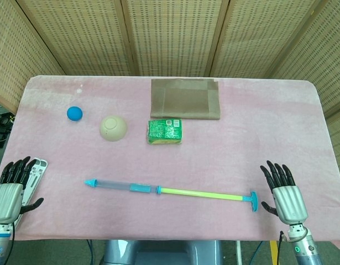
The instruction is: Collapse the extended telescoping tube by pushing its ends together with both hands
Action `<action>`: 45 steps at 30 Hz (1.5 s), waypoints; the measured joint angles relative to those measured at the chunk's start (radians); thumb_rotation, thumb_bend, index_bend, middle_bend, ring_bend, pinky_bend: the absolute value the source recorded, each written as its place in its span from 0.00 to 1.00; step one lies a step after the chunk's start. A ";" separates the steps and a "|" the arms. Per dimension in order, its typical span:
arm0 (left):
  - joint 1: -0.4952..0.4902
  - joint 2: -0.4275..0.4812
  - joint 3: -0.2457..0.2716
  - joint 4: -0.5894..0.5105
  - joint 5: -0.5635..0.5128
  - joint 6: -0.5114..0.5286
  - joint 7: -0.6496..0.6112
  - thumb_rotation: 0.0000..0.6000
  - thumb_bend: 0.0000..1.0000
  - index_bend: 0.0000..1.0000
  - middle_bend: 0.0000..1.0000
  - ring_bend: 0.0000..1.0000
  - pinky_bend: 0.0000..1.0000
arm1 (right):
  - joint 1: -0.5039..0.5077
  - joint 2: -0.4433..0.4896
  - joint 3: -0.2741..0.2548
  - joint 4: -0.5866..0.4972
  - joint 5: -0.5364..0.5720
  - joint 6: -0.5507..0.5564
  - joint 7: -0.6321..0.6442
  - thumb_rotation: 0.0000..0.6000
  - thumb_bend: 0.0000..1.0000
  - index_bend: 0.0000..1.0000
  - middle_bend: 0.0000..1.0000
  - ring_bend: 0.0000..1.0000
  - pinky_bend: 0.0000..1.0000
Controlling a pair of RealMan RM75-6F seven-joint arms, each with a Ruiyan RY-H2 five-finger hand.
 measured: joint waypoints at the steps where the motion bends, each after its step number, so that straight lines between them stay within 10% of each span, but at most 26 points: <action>1: 0.001 0.000 -0.001 -0.001 0.001 0.001 0.001 1.00 0.05 0.00 0.00 0.00 0.00 | -0.002 0.000 0.001 -0.003 0.000 0.000 -0.003 1.00 0.16 0.12 0.05 0.04 0.03; 7: 0.005 0.006 -0.005 -0.010 0.003 0.004 -0.008 1.00 0.05 0.00 0.00 0.00 0.00 | -0.010 -0.020 0.011 0.001 -0.016 0.028 -0.028 1.00 0.18 0.36 0.70 0.71 0.52; 13: 0.007 0.008 -0.009 -0.011 0.005 0.002 -0.014 1.00 0.05 0.00 0.00 0.00 0.00 | -0.008 -0.052 0.020 -0.018 0.000 0.002 -0.076 1.00 0.29 0.46 0.98 0.97 0.66; 45: 0.003 -0.001 -0.016 0.000 -0.001 -0.033 -0.015 1.00 0.05 0.00 0.00 0.00 0.00 | 0.056 -0.242 0.068 0.066 0.247 -0.242 -0.251 1.00 0.48 0.49 1.00 1.00 0.68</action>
